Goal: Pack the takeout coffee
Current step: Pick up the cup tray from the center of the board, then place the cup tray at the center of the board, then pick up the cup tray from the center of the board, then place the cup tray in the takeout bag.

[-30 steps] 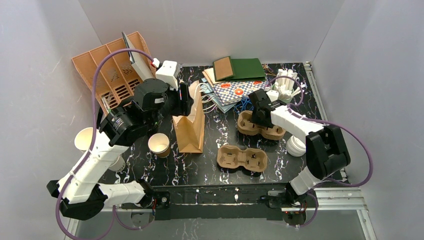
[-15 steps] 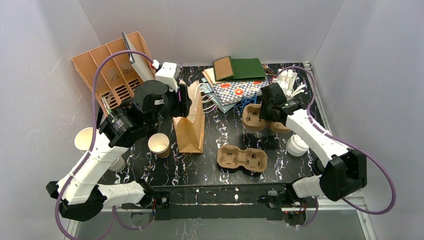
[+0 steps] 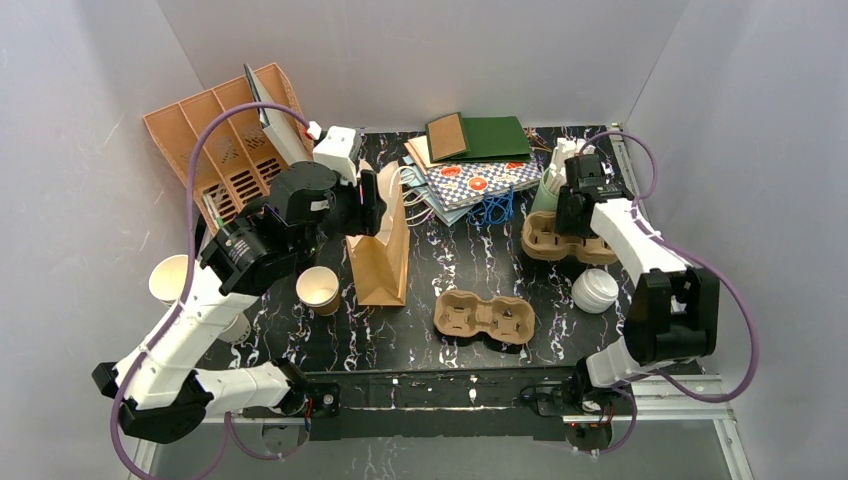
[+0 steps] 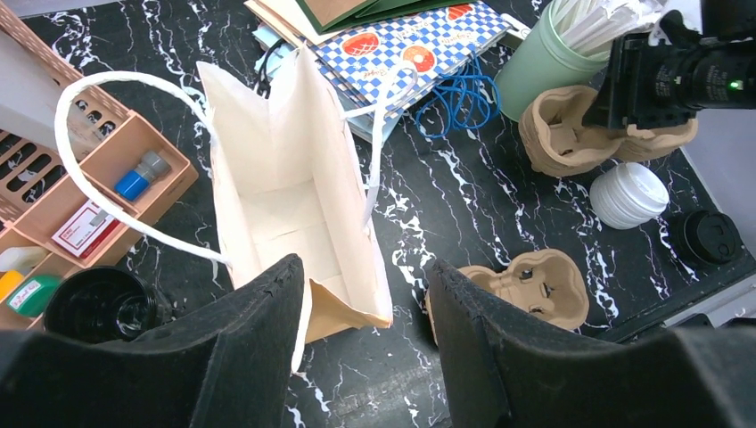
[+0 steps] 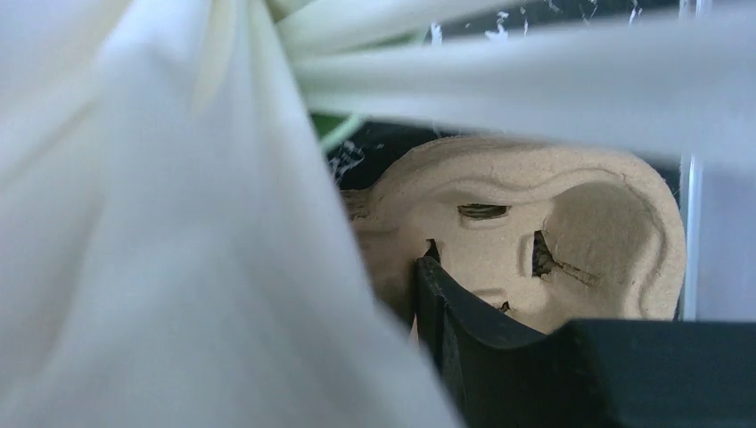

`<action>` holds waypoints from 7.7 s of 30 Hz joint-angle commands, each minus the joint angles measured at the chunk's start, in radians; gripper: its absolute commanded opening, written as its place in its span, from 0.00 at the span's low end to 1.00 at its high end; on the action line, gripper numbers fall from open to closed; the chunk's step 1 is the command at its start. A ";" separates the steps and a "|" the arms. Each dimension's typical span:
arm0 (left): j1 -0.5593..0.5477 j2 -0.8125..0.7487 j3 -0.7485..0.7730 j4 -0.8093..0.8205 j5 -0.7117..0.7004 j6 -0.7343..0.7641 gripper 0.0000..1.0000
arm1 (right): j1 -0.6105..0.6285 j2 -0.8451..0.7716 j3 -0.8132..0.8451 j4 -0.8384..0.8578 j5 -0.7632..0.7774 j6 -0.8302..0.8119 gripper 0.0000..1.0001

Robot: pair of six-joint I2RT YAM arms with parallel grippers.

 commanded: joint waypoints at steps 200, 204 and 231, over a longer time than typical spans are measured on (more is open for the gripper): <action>0.251 0.034 -0.223 0.141 0.527 0.106 0.01 | 0.441 0.334 0.911 -0.249 -1.019 -0.031 0.34; 0.251 0.043 -0.227 0.140 0.517 0.101 0.01 | 0.444 0.316 0.906 -0.300 -0.904 -0.090 0.35; 0.251 0.095 -0.240 0.199 0.512 0.008 0.02 | 0.812 0.085 0.446 -0.005 -0.136 -0.215 0.37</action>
